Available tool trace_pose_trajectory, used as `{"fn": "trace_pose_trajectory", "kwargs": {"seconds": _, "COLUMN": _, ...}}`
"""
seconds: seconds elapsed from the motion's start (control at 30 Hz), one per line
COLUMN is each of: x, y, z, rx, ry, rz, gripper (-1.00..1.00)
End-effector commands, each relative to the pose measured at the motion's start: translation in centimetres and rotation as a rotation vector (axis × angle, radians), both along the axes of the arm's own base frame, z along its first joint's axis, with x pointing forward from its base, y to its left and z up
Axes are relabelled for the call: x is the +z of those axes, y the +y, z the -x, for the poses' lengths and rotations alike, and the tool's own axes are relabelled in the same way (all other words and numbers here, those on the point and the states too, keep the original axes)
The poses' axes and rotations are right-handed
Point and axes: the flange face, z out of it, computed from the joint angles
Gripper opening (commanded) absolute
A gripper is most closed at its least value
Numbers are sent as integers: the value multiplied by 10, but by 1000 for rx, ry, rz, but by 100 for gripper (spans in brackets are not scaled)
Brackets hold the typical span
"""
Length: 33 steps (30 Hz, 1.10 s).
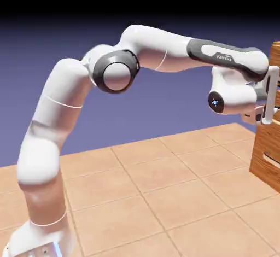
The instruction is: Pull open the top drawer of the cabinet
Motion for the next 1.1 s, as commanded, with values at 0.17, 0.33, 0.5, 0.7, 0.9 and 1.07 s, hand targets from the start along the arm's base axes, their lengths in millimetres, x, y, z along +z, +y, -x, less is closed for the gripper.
{"fn": "trace_pose_trajectory", "kwargs": {"seconds": 0.17, "x": -1, "y": 1, "z": -23, "rx": -14, "ry": -16, "rz": -29, "gripper": 0}}
{"fn": "trace_pose_trajectory", "kwargs": {"seconds": 0.33, "x": -1, "y": 1, "z": -46, "rx": -15, "ry": -16, "rz": -29, "gripper": 0}}
{"fn": "trace_pose_trajectory", "kwargs": {"seconds": 0.5, "x": -2, "y": 1, "z": -56, "rx": -19, "ry": -16, "rz": -30, "gripper": -100}}
{"fn": "trace_pose_trajectory", "kwargs": {"seconds": 0.7, "x": -2, "y": 1, "z": -31, "rx": -18, "ry": -16, "rz": -30, "gripper": -100}}
{"fn": "trace_pose_trajectory", "kwargs": {"seconds": 0.9, "x": -2, "y": 1, "z": 2, "rx": -18, "ry": -16, "rz": -30, "gripper": -100}}
{"fn": "trace_pose_trajectory", "kwargs": {"seconds": 1.07, "x": -2, "y": 1, "z": 36, "rx": -18, "ry": -16, "rz": -30, "gripper": -100}}
